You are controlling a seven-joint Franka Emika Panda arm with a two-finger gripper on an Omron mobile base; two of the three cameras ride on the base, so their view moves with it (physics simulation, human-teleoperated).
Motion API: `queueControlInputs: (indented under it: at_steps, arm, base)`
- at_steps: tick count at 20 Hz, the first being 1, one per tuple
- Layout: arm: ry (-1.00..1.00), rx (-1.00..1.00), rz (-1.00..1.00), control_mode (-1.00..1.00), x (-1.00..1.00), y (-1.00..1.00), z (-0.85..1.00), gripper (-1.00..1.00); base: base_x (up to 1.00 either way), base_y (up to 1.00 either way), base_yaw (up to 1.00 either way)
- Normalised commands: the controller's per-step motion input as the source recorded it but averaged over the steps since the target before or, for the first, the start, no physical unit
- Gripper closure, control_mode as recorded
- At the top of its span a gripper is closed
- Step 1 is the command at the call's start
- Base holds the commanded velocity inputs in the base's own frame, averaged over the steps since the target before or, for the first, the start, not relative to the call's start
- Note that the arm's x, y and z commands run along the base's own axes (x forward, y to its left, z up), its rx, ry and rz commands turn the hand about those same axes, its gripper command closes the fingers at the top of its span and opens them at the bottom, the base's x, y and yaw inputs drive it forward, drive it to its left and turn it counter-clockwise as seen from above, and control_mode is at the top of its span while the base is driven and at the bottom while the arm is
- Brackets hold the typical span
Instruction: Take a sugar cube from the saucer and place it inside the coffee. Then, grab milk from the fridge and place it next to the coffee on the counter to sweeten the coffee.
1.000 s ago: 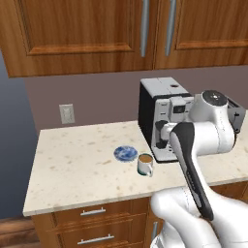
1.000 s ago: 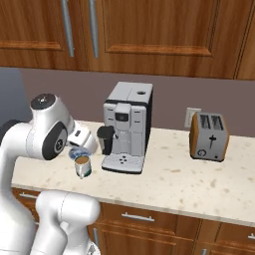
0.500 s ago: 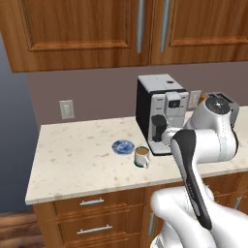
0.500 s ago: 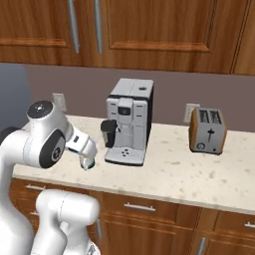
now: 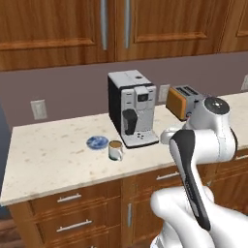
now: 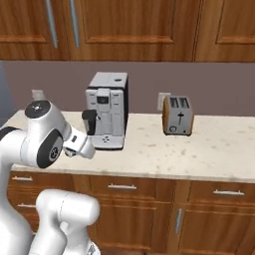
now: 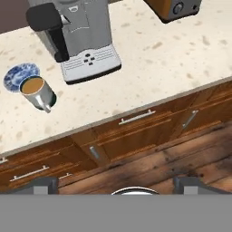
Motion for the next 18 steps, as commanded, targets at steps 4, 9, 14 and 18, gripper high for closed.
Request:
queueControlInputs:
  at_steps: [4, 9, 14, 18]
  arm:
    - [0.0, 0.0, 0.0, 1.0, 0.0, 0.0, 0.0, -1.0]
    - [0.0, 0.0, 0.0, 1.0, 0.0, 0.0, 0.0, -1.0]
    - [0.0, 0.0, 0.0, 1.0, 0.0, 0.0, 0.0, -1.0]
    - [0.0, 0.0, 0.0, 1.0, 0.0, 0.0, 0.0, -1.0]
  base:
    - [0.0, -0.5, -0.51]
    - [0.0, -0.52, -0.63]
    - [0.0, -0.47, -0.71]
    - [0.0, -0.46, -0.72]
